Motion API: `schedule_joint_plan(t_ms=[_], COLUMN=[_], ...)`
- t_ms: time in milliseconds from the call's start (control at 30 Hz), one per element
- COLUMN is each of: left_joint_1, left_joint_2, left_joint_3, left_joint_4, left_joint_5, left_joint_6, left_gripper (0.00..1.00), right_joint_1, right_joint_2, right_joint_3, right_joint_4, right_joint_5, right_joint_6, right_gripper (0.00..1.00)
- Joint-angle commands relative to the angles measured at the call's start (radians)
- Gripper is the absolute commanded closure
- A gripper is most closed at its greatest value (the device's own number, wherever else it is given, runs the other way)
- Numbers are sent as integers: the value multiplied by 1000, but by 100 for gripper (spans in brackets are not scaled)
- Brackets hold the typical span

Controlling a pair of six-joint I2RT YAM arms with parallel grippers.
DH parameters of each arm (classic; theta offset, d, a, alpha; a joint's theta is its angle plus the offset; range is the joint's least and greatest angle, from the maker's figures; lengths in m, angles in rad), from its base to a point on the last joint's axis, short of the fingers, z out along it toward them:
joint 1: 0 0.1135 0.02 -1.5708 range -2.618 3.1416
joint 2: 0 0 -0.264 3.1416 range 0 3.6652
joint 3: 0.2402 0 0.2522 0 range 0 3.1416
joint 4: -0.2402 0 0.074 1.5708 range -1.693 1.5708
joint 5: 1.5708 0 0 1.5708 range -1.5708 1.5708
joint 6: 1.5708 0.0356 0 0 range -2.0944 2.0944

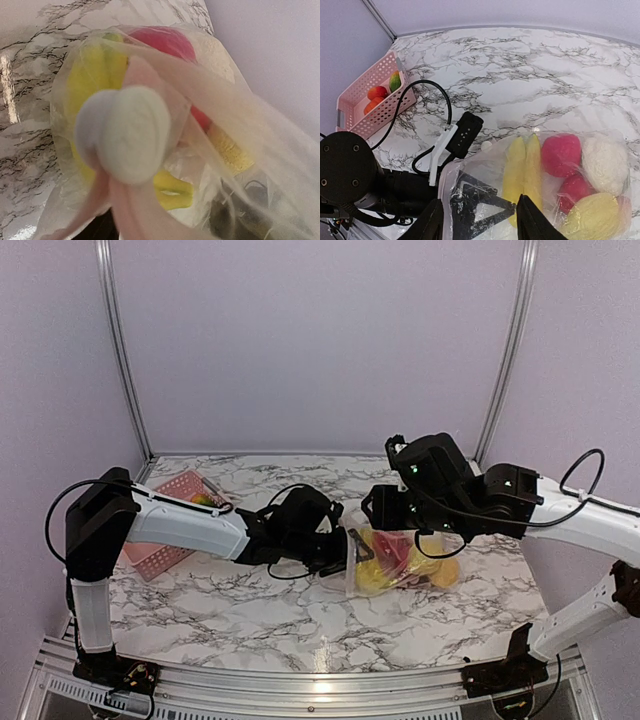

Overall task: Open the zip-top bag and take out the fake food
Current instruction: Pick up the fake fruit from the zipper food storage bag.

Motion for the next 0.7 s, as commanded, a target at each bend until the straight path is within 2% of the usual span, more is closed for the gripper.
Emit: schedule_joint_plan(t_ms=[0,400,667], left_joint_1=[-7,-7,-7], left_joint_2=[32,30,25], left_joint_3=[-5,-26,-24], left_joint_4=[16,27,21], left_joint_5=[-12,-5,-7], left_joint_6=[-2,-7,-6], left_gripper=[37,37,37], right_joint_1=[-71,-183,-303], right_joint_2=[-94,-336,-407], right_joint_3=[-66,-339,-431], right_joint_4=[-69,-161,-152], right_joint_5=[14,2,-62], right_joint_6=[18,128,117], right_gripper=[52,60,83])
